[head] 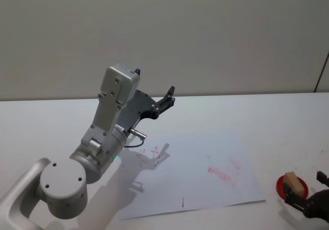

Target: Use the one hand to pick up the stamp and affix it onto the A4 paper.

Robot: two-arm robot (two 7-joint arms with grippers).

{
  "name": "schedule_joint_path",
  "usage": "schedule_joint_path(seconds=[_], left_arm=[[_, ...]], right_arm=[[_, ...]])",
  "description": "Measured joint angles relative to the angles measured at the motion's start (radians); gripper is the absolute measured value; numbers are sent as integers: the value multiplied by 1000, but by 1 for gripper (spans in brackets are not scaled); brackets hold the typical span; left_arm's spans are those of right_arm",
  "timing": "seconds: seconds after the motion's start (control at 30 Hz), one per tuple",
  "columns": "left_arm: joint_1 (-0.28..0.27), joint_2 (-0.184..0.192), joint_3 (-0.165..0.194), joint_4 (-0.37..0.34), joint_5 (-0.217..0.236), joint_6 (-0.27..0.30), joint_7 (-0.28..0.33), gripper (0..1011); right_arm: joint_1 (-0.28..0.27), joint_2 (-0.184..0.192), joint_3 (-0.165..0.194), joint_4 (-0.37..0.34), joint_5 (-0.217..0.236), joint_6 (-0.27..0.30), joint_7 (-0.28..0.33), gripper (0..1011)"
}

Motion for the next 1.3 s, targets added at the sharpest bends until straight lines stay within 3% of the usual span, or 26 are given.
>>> schedule_joint_path(seconds=[0.5, 0.8, 1.03, 1.3], left_arm=[[0, 0, 0, 0, 0, 0, 0, 1001], [0, 0, 0, 0, 0, 0, 0, 1001], [0, 0, 0, 0, 0, 0, 0, 1001], [0, 0, 0, 0, 0, 0, 0, 1001]], right_arm=[[44, -39, -22, 41, -73, 56, 3, 976], [57, -49, -28, 53, -91, 67, 8, 761], [63, -54, -31, 58, -101, 73, 10, 505], [66, -57, -32, 61, -105, 75, 11, 283]])
